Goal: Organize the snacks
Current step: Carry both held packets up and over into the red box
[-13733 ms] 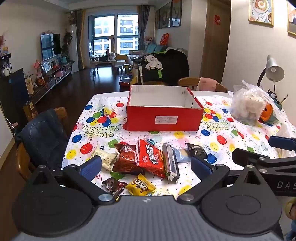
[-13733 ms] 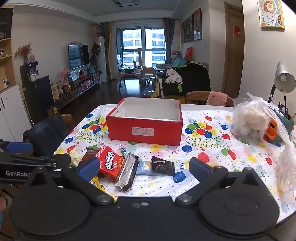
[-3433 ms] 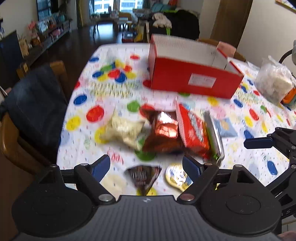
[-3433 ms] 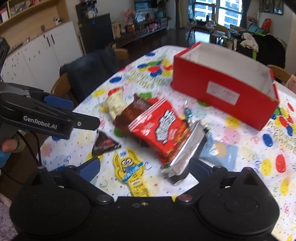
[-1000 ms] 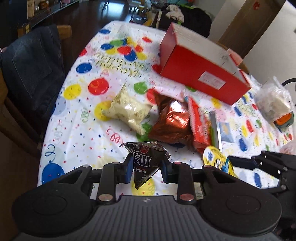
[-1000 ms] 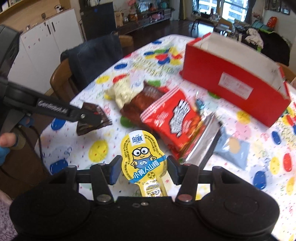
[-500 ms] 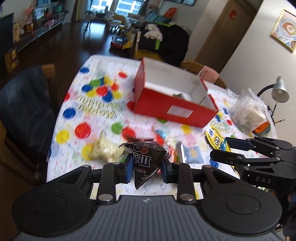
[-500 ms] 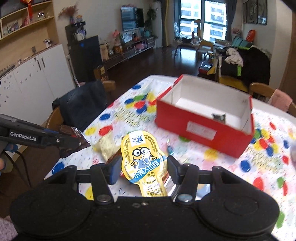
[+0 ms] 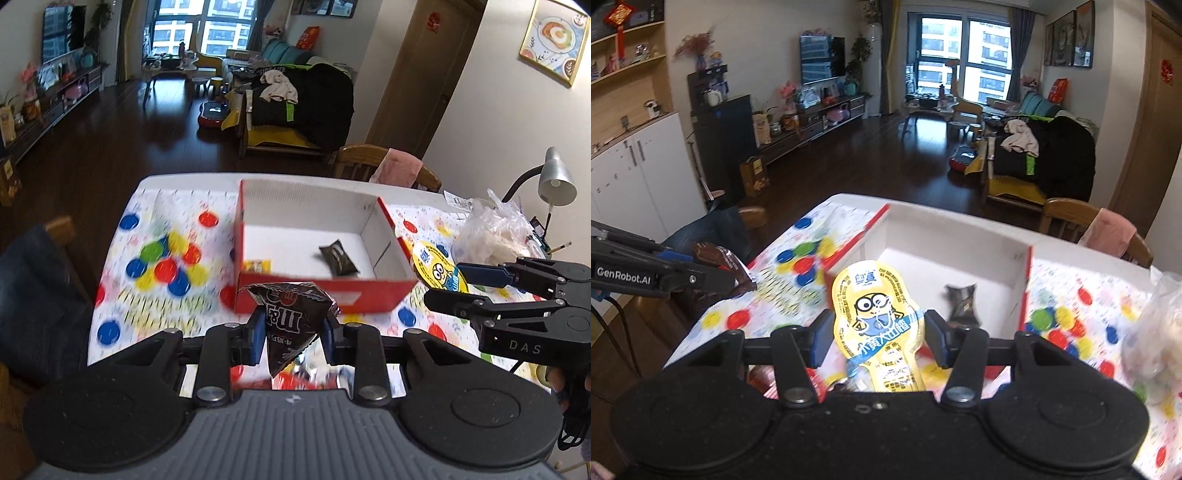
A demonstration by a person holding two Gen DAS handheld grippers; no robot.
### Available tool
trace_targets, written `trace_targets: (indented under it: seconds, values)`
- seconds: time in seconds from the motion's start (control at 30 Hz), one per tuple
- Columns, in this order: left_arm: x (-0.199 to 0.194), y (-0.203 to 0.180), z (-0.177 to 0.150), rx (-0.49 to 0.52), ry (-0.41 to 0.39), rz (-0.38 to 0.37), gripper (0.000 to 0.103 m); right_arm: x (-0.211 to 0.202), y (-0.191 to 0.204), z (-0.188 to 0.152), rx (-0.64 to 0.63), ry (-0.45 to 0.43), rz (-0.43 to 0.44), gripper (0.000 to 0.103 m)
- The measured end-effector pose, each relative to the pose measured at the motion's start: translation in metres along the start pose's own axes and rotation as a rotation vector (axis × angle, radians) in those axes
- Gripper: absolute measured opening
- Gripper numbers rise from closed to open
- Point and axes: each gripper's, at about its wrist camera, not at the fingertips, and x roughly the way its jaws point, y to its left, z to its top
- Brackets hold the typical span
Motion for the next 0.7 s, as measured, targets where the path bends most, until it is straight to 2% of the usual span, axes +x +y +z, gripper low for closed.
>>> trace_targets:
  seconds: [0.37, 0.7]
  values:
    - [0.085, -0.021, 0.065, 0.025, 0.078, 0.051, 0.029, 0.067, -0.060, 0.036, 0.030, 0.055, -0.060, 0.051]
    - [0.171, -0.029, 0.094, 0.012, 0.183, 0.089, 0.029, 0.133, -0.095, 0.046, 0.026, 0.150, -0.101, 0.051]
